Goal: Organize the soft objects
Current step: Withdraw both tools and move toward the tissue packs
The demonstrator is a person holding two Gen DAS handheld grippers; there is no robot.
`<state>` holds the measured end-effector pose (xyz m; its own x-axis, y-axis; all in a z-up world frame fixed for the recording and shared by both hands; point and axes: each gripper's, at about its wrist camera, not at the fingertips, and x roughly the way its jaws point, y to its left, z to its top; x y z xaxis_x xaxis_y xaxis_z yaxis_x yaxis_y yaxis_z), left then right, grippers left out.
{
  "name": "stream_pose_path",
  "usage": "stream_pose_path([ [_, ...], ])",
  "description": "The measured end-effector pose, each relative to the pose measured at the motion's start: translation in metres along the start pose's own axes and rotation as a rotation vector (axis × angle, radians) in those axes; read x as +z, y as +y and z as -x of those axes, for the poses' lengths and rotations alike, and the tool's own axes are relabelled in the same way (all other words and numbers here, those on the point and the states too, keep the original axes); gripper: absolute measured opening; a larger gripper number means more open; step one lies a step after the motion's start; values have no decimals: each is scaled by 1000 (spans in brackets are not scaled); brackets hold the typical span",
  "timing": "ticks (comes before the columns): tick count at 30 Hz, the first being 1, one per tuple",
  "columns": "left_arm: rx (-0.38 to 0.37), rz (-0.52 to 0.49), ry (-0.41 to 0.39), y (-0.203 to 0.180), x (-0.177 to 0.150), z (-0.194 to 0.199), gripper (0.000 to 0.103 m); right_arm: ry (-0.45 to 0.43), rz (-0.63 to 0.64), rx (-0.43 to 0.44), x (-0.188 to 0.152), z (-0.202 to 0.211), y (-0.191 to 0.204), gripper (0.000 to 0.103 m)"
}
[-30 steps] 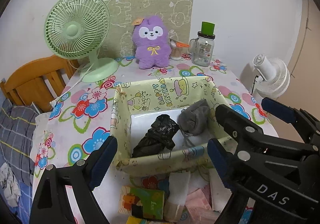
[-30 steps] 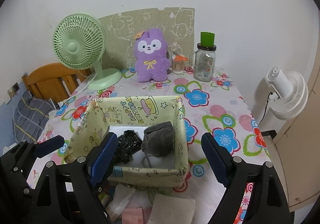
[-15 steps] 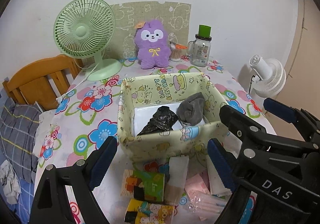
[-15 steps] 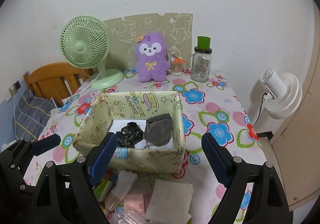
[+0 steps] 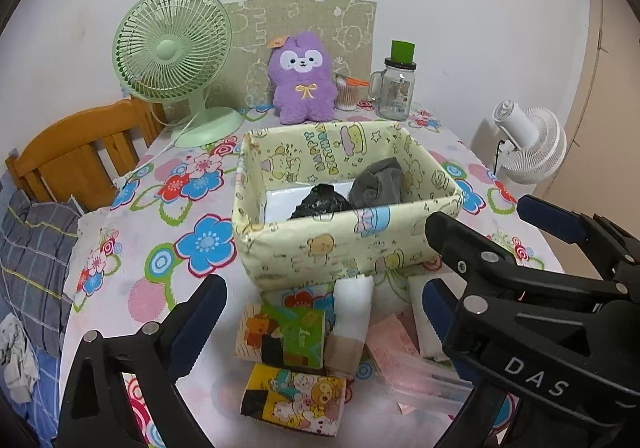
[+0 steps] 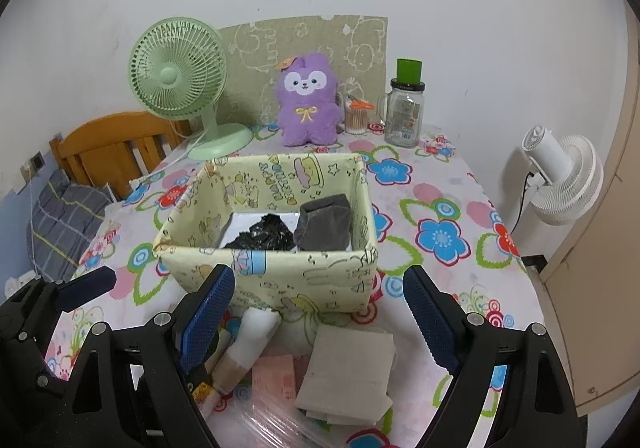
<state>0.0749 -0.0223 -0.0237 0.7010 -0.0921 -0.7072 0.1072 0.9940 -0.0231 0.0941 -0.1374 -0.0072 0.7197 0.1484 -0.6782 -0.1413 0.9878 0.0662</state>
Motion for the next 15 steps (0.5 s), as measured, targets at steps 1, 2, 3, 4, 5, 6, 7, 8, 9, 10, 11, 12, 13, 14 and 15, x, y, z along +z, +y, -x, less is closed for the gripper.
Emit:
stream_pose_path([
  [1,-1,1,1,0,-2,0,100,3,1,2,-2,0,0,88],
  [2,-2,3,1,0,-4,0,100,6,-1,4,-4,0,1,88],
  [3,-5,5,2,1,-6,0,100,6,-2,5,-6,0,1,88],
  [4,-8,7,0,1,-8,1,101,7,-4,7,-8,0,1,88],
  [5,-13,9,-1,2,-10,0,102,6,-4,8,-9,0,1,88],
  [6,-16,11,0,3,-12,-1,102,6,-5,7,-11,0,1,88],
  [7,-21,12,3,3,-13,-1,102,6,-5,6,-13,0,1,88],
  [8,-26,11,7,4,-15,-2,103,7,-4,3,-15,0,1,88],
  [9,-30,9,10,4,-18,-3,103,7,-4,1,-17,0,2,88],
  [10,-30,8,13,4,-19,-4,103,8,-5,0,-19,0,2,88],
  [11,-31,5,16,4,-21,-5,103,10,-6,-2,-21,-1,2,88],
  [12,-33,1,20,3,-24,-6,103,12,-8,-5,-24,-1,2,88],
  [13,-34,-2,21,2,-26,-6,103,15,-10,-6,-26,-1,2,88],
  [14,-34,-5,21,1,-29,-6,103,18,-14,-7,-29,-2,1,88],
  [15,-33,-6,23,1,-31,-7,103,20,-17,-6,-32,-2,1,88],
])
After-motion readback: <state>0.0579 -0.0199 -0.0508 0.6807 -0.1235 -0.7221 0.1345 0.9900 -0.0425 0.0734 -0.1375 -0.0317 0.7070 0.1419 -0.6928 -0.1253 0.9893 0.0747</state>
